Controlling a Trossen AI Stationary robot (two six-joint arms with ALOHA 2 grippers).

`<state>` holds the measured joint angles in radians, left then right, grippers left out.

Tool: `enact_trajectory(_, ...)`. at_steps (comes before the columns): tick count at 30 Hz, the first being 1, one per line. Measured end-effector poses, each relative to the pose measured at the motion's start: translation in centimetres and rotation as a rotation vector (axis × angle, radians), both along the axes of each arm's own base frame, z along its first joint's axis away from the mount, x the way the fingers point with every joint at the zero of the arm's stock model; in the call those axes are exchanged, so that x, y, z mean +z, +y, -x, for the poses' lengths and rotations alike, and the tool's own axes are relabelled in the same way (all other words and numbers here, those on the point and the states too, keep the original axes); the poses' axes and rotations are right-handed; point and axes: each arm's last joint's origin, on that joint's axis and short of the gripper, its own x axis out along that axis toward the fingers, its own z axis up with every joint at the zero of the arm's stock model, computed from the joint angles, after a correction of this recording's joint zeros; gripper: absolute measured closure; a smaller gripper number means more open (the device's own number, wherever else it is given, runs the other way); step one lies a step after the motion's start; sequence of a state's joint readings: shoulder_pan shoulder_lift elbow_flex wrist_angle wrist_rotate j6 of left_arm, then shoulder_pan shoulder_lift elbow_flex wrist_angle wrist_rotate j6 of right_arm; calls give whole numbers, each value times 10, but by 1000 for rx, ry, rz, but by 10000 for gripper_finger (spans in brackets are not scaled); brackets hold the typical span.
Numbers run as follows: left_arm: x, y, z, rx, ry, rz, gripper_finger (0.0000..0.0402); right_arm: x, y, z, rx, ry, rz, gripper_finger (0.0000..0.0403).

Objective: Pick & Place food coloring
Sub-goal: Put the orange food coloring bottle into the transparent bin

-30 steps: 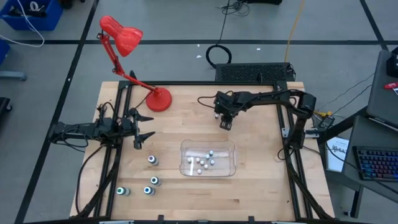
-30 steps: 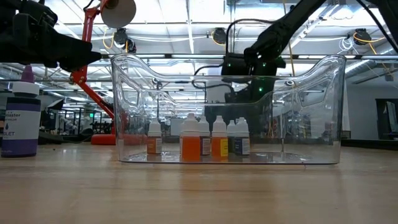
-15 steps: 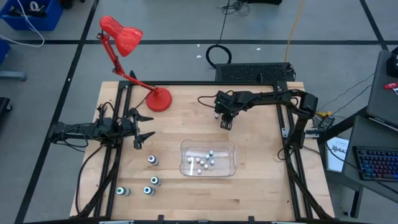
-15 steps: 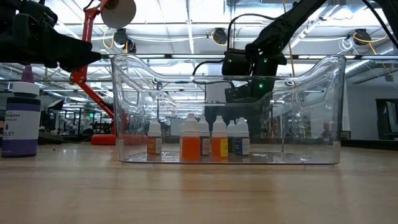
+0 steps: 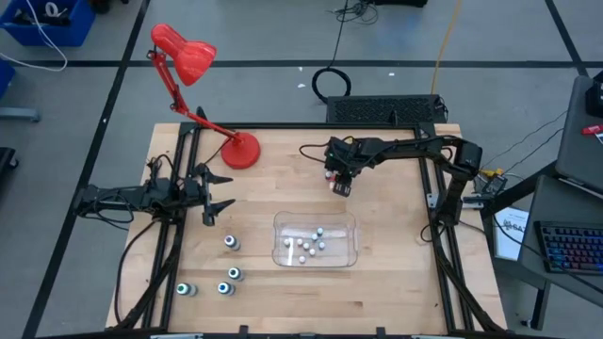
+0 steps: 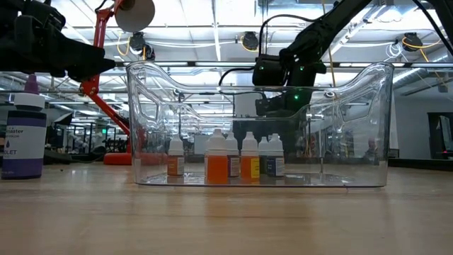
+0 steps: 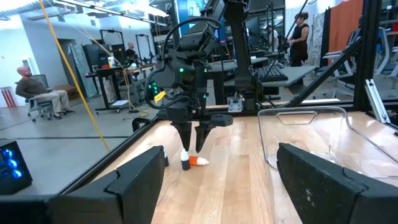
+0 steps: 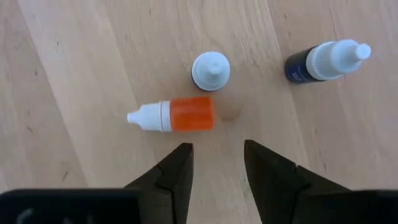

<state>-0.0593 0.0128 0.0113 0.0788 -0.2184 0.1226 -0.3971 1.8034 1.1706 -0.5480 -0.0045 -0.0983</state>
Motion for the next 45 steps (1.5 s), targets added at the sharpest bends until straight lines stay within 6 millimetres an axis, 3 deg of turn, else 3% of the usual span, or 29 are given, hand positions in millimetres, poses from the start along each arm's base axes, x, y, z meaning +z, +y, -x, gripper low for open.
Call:
enact_trajectory(8,0,0,0,0,0,0,96,0,10,-4,88,20,53,257)
enact_trajectory(24,0,0,0,0,0,0,96,12,17,-10,80,-31,137,205)
enact_trajectory(45,0,0,0,-1,0,0,96,-6,17,-13,228,5,87,216)
